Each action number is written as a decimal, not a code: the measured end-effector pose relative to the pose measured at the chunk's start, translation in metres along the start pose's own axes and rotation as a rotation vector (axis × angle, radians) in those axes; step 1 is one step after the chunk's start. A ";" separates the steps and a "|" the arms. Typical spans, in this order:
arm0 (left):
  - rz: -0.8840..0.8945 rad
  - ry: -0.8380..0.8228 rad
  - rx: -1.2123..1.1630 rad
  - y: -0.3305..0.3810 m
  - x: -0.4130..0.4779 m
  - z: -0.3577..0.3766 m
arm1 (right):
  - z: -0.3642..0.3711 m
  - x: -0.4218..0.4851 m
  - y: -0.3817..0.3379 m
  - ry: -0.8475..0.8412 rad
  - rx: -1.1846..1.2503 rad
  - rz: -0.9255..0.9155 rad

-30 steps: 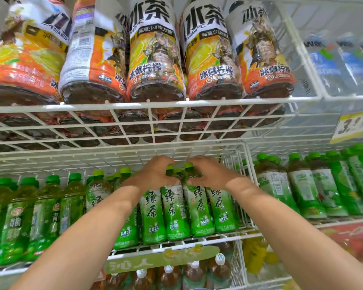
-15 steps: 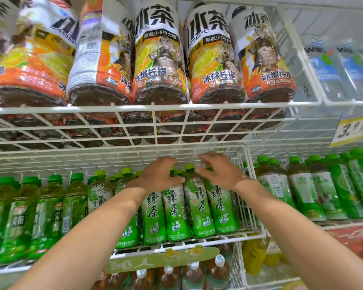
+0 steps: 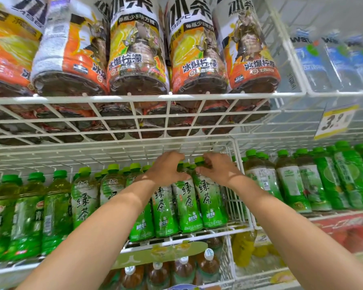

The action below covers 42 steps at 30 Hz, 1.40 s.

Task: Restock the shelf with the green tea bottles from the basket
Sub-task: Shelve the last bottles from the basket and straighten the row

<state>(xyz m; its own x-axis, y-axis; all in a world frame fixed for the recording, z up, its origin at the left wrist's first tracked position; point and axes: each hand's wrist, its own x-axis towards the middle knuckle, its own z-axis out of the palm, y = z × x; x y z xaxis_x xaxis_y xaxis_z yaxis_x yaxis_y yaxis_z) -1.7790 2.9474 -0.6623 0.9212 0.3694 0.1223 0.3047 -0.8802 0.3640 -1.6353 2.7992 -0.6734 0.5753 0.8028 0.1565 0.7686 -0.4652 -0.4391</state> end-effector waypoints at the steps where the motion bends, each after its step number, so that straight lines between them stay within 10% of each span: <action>1: 0.006 -0.006 -0.001 -0.001 -0.001 -0.001 | 0.001 -0.001 -0.001 0.010 0.001 0.006; 14: 0.053 0.025 0.164 -0.034 -0.052 -0.036 | 0.000 -0.012 -0.027 0.075 -0.194 -0.019; 25: -0.298 -0.006 0.287 -0.165 -0.146 -0.099 | 0.063 0.004 -0.156 -0.093 -0.279 -0.372; 42: -0.249 -0.037 0.055 -0.188 -0.135 -0.092 | 0.094 0.039 -0.201 -0.196 -0.283 -0.378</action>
<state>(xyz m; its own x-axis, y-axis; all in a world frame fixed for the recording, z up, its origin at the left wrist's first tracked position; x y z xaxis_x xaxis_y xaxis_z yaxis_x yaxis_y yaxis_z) -1.9830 3.0902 -0.6619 0.8239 0.5668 0.0010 0.5353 -0.7786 0.3274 -1.7936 2.9590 -0.6625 0.2002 0.9767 0.0776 0.9741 -0.1899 -0.1227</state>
